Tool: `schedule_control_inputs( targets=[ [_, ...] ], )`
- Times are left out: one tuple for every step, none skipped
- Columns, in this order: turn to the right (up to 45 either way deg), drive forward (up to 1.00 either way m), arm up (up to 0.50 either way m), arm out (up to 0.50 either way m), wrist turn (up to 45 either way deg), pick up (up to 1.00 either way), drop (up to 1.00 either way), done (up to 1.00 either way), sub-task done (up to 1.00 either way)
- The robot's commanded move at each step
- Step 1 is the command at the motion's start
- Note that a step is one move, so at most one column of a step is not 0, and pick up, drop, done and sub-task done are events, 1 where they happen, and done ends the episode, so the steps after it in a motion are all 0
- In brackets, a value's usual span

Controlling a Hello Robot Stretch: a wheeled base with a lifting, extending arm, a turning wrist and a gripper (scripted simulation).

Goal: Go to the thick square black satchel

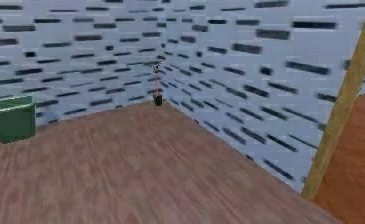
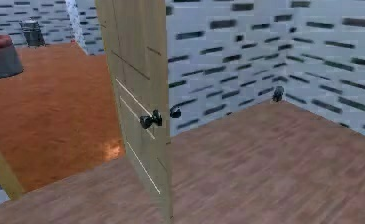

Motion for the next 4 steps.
schedule_control_inputs(
  targets=[
    [45.0, 0.0, 0.0, 0.0, 0.0, 0.0, 0.0, 0.0, 0.0],
    [9.0, 0.0, 0.0, 0.0, 0.0, 0.0, 0.0, 0.0, 0.0],
    [0.0, 0.35, 0.0, 0.0, 0.0, 0.0, 0.0, 0.0, 0.0],
    [0.0, 1.0, 0.0, 0.0, 0.0, 0.0, 0.0, 0.0, 0.0]
  ],
)
